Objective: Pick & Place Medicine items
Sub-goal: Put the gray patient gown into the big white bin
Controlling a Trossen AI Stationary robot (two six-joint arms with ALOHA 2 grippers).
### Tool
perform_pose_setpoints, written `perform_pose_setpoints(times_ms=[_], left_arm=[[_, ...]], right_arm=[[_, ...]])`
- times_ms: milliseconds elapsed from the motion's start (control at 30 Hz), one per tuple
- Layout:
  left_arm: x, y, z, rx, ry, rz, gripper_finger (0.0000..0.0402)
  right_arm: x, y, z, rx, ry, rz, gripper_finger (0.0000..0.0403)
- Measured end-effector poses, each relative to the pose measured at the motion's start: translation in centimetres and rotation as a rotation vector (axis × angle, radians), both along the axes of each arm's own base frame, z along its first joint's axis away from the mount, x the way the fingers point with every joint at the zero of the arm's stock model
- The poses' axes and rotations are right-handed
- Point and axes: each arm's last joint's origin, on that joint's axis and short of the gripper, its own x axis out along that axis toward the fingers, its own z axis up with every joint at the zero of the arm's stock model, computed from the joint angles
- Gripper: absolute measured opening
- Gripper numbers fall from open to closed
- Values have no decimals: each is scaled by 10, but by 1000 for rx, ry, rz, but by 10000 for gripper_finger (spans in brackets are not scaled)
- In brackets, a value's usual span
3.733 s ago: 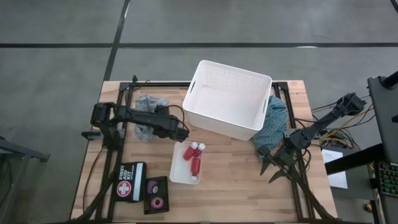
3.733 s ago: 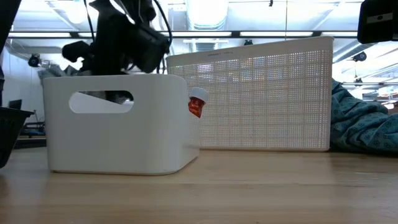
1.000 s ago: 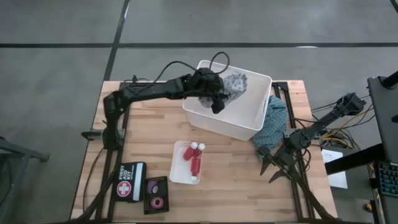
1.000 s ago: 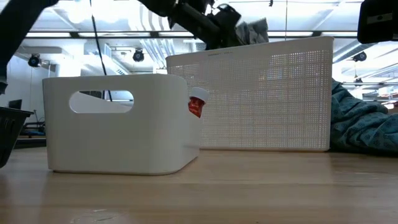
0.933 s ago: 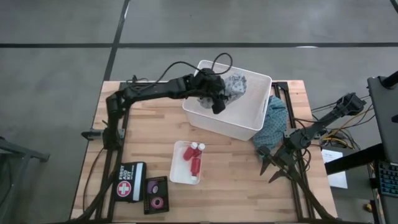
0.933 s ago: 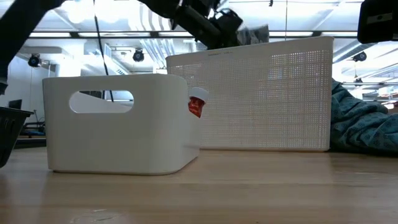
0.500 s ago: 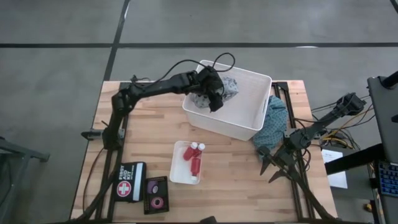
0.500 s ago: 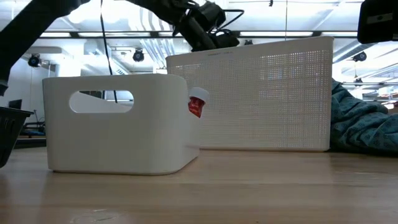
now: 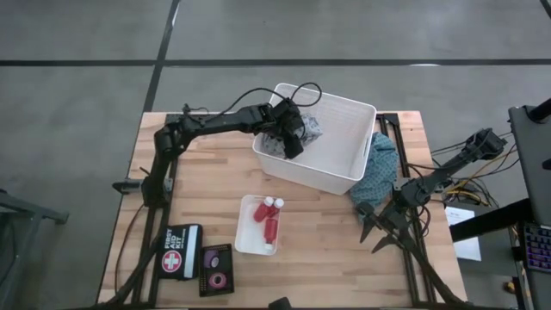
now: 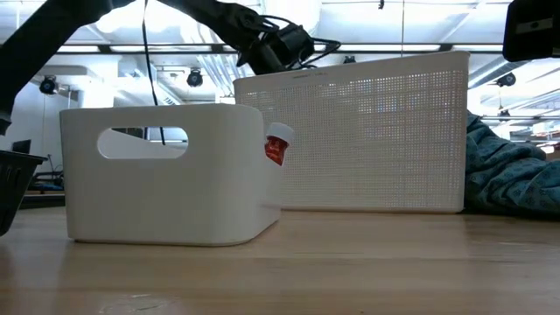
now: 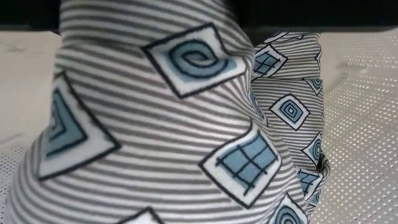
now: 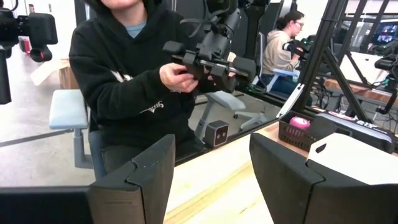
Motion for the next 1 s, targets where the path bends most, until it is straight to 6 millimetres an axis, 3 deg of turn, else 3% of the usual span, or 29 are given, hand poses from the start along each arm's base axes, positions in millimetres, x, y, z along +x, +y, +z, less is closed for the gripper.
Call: perform_pose_setpoints(times_ms=[433, 600, 867, 933, 1000], left_arm=[[0, 0, 0, 11, 3, -21, 152], [1, 0, 0, 9, -9, -32, 217], [2, 2, 2, 46, -31, -64, 374], [3, 2, 3, 47, -34, -70, 393], [3, 2, 3, 37, -43, -81, 386]], right_arm=[[0, 0, 0, 0, 0, 0, 206], [0, 0, 0, 0, 0, 0, 206], [0, 0, 0, 0, 0, 0, 206], [0, 0, 0, -1, -2, 0, 206], [0, 0, 0, 0, 0, 0, 206]])
